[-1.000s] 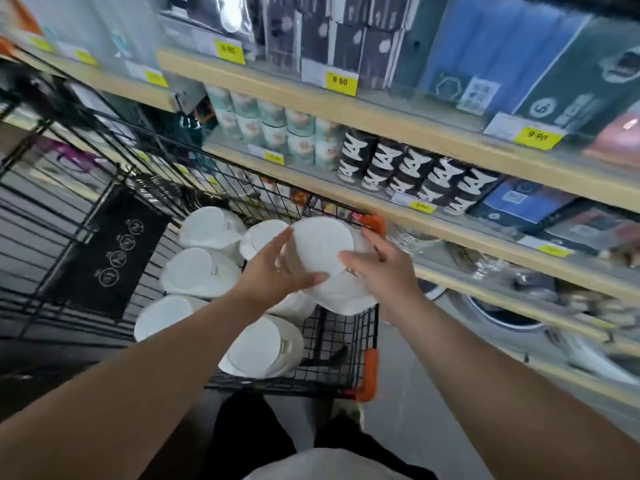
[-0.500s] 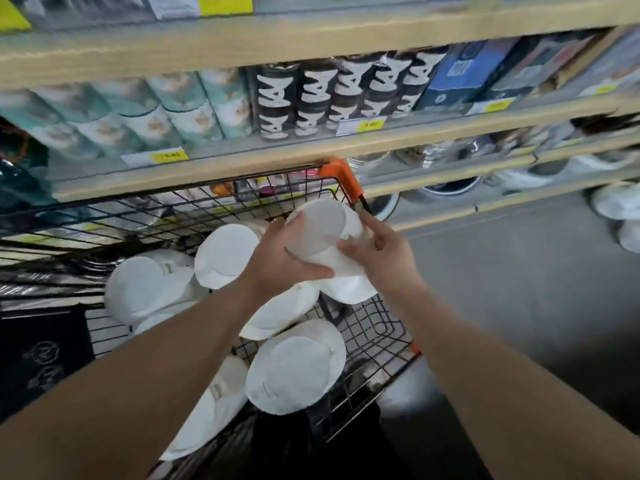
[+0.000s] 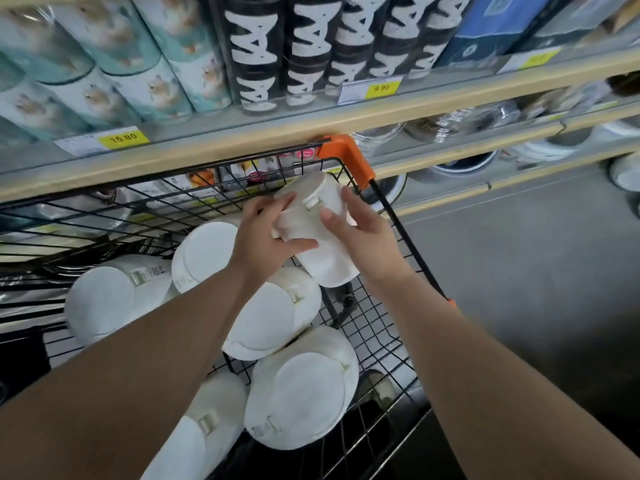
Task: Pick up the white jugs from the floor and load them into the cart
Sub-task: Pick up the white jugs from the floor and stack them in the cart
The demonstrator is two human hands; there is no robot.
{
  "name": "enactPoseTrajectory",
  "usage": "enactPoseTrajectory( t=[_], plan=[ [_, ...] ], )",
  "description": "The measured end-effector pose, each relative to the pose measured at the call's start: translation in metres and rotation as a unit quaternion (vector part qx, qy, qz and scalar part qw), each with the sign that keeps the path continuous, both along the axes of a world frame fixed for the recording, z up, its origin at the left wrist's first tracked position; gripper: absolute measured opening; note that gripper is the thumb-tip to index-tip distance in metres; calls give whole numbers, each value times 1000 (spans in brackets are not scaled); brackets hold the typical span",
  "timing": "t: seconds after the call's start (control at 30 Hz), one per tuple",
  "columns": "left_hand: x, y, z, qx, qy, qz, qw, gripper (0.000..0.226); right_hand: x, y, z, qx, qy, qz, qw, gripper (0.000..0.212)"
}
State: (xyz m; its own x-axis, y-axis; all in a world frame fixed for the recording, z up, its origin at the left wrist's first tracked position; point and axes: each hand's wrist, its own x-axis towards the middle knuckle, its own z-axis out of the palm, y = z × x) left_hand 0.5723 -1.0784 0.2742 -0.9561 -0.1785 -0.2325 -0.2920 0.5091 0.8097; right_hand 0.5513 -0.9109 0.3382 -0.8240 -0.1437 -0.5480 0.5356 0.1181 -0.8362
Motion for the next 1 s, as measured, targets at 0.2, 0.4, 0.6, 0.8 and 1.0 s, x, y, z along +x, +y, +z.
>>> enactPoseTrajectory(
  t=[0.2,0.4,0.6,0.8,1.0],
  plan=[
    [3,4,-8,-53,-23,33,998,80,-5,-8,-14,79,16,82,993,78],
    [5,20,30,-75,-82,33,993,72,13,7,13,88,-1,51,995,56],
    [42,43,107,-69,-35,-19,997,39,55,68,85,134,29,35,990,37],
    [53,136,171,-21,8,-79,997,27,79,173,144,157,83,3,984,12],
    [35,264,210,14,45,-134,990,25,83,293,173,125,124,-67,982,15]
  ],
)
